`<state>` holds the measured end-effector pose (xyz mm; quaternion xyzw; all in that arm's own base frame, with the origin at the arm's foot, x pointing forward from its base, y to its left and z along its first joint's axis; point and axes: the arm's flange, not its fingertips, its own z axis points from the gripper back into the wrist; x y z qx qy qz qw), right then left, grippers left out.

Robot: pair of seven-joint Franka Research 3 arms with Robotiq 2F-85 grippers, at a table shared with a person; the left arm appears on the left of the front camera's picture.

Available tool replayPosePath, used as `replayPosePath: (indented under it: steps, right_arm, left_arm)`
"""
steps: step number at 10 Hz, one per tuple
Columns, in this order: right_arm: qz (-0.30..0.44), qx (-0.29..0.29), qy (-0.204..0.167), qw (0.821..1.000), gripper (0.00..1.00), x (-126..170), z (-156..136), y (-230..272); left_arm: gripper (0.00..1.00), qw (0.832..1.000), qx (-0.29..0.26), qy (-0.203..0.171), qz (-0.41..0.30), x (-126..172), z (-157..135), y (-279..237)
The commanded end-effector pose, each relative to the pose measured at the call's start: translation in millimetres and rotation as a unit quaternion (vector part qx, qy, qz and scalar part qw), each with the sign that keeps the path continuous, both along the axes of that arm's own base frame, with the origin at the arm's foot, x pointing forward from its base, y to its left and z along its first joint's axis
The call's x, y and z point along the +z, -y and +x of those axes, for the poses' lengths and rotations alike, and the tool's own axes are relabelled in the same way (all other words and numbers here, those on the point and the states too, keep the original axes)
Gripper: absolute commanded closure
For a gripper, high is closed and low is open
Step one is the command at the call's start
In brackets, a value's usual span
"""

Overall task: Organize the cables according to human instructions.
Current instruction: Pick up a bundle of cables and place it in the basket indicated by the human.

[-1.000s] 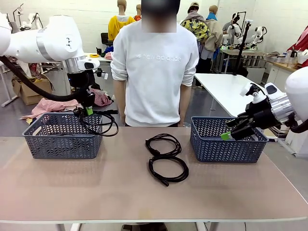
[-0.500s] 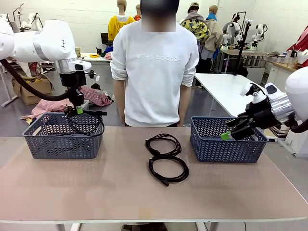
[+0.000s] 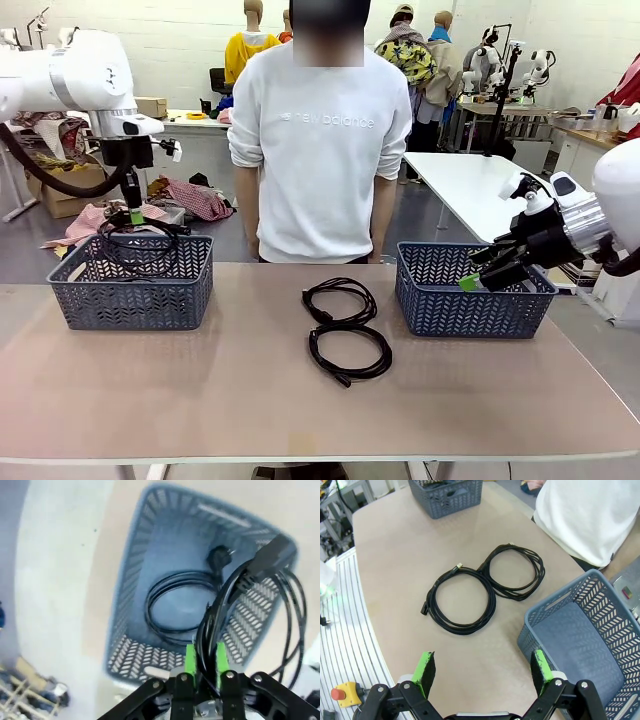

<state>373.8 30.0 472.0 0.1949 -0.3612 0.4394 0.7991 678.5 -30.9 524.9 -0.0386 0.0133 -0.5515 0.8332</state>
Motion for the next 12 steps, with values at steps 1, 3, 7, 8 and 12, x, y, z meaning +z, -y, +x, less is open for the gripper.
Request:
replayPosePath:
  steps: [1, 3, 7, 8, 12]
  right_arm:
    - [0.008, 0.009, 0.01, 1.0, 0.0, 0.0, 4.4, 0.0]
    - [0.008, 0.009, 0.01, 1.0, 0.0, 0.0, 4.4, 0.0]
    - [0.008, 0.009, 0.01, 1.0, 0.0, 0.0, 4.4, 0.0]
    - [0.008, 0.009, 0.01, 1.0, 0.0, 0.0, 4.4, 0.0]
    - [0.008, 0.009, 0.01, 1.0, 0.0, 0.0, 4.4, 0.0]
  left_arm:
    - [0.81, 0.999, -0.025, 0.044, 0.009, -3.2, 10.3, -3.6]
    - [0.81, 0.997, -0.016, 0.072, 0.015, -20.7, 14.9, -6.4]
    - [0.81, 0.997, -0.028, 0.071, 0.004, -46.2, 13.8, -0.9]
    - [0.81, 0.998, -0.02, 0.065, -0.005, -50.8, 13.0, -1.2]
    - [0.62, 0.998, 0.012, 0.066, -0.007, -67.8, 10.5, -2.4]
